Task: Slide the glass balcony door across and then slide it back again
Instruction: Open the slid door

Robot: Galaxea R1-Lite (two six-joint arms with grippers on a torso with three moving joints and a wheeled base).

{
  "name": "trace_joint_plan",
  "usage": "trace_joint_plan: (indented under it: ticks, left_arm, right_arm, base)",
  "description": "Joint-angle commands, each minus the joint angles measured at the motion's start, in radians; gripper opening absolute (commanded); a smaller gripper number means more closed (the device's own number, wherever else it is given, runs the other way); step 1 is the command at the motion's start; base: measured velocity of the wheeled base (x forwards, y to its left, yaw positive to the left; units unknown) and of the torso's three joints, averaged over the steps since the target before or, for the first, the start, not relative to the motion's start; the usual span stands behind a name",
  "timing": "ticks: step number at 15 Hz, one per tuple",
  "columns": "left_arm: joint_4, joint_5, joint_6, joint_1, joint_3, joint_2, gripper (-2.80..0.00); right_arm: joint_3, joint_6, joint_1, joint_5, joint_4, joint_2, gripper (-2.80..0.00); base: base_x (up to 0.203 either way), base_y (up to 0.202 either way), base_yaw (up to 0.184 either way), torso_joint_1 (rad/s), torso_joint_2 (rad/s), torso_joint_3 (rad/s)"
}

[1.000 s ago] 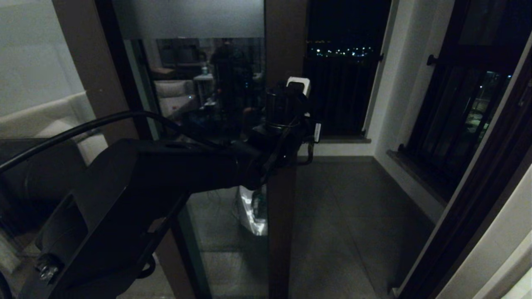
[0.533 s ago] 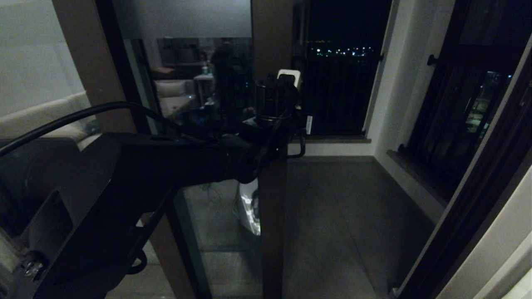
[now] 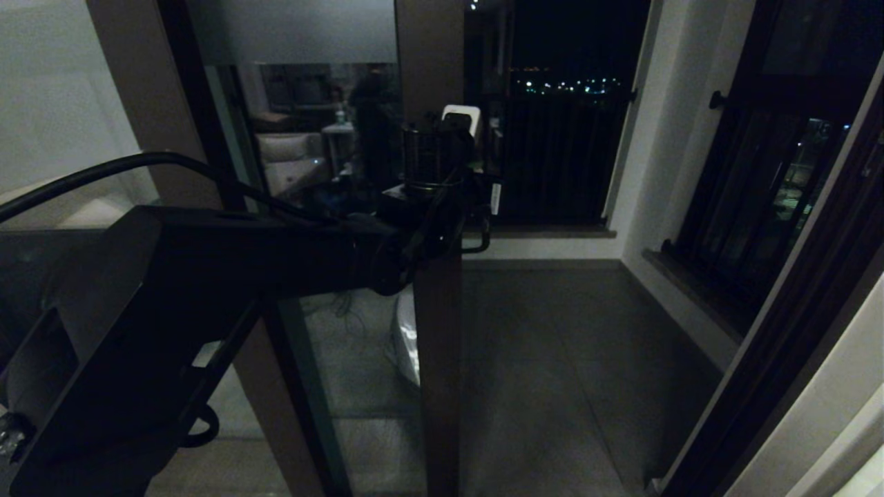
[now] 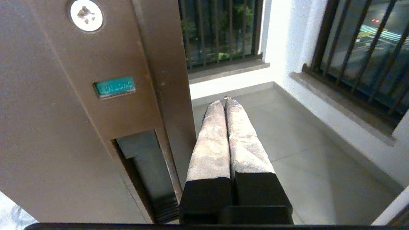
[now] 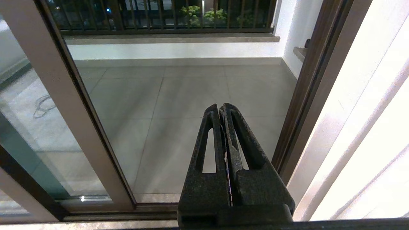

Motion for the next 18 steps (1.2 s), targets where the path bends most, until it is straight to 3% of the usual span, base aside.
trace_joint_plan:
  ticks: [1, 18]
  left_arm:
    - [-0.002, 0.003, 0.0, 0.01, 0.006, -0.015, -2.8]
    - [-0.005, 0.003, 0.0, 0.077, 0.052, -0.072, -2.8]
  right_arm:
    - [0.0, 0.0, 0.0, 0.0, 0.0, 0.0, -2.8]
    - [0.0, -0.001, 0.0, 0.0, 0.0, 0.0, -2.8]
  base:
    - [0.0, 0.0, 0.0, 0.0, 0.0, 0.0]
    - [0.0, 0.0, 0.0, 0.0, 0.0, 0.0]
